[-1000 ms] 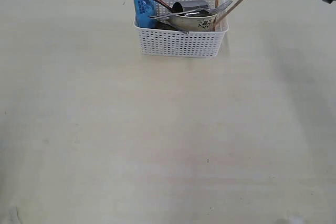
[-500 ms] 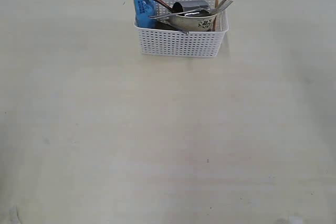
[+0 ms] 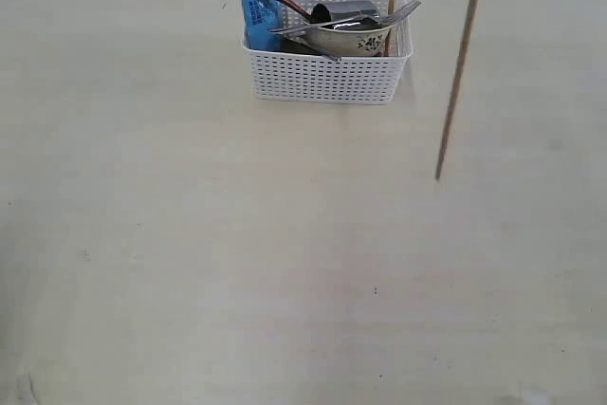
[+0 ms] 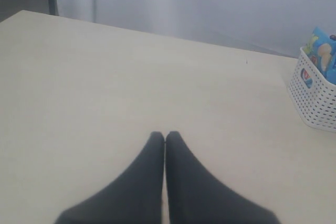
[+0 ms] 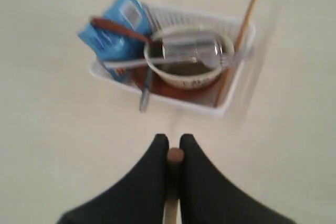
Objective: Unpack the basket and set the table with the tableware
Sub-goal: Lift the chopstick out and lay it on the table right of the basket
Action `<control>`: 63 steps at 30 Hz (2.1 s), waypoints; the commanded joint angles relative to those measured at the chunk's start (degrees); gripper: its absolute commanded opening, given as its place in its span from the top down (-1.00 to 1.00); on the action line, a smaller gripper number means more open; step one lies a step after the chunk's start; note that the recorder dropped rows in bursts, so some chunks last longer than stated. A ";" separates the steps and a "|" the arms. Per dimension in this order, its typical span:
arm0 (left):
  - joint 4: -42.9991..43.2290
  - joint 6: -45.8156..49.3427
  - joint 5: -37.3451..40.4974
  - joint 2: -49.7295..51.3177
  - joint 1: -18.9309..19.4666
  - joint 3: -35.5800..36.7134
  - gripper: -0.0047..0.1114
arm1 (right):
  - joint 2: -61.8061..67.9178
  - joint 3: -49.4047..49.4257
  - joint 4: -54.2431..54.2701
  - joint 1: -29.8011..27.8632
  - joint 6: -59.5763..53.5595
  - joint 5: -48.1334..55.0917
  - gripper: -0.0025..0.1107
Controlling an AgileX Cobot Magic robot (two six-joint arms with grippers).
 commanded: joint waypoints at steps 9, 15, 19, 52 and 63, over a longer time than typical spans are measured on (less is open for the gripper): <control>-0.65 0.06 -0.06 -0.17 0.16 0.22 0.92 | 9.53 17.32 -0.88 1.41 4.76 -7.87 0.96; -0.65 0.06 -0.06 -0.17 0.16 0.22 0.92 | 14.21 20.02 -0.77 4.20 5.43 -15.53 0.96; -0.65 0.06 -0.06 -0.17 0.16 0.22 0.92 | 18.11 20.02 -0.54 5.57 5.74 -20.10 0.96; -0.65 0.06 -0.06 -0.17 0.16 0.22 0.92 | 28.98 20.02 -0.54 5.77 11.87 -31.55 0.96; -0.65 0.06 -0.06 -0.17 0.16 0.22 0.92 | 29.88 20.02 -0.79 5.77 10.69 -32.30 0.96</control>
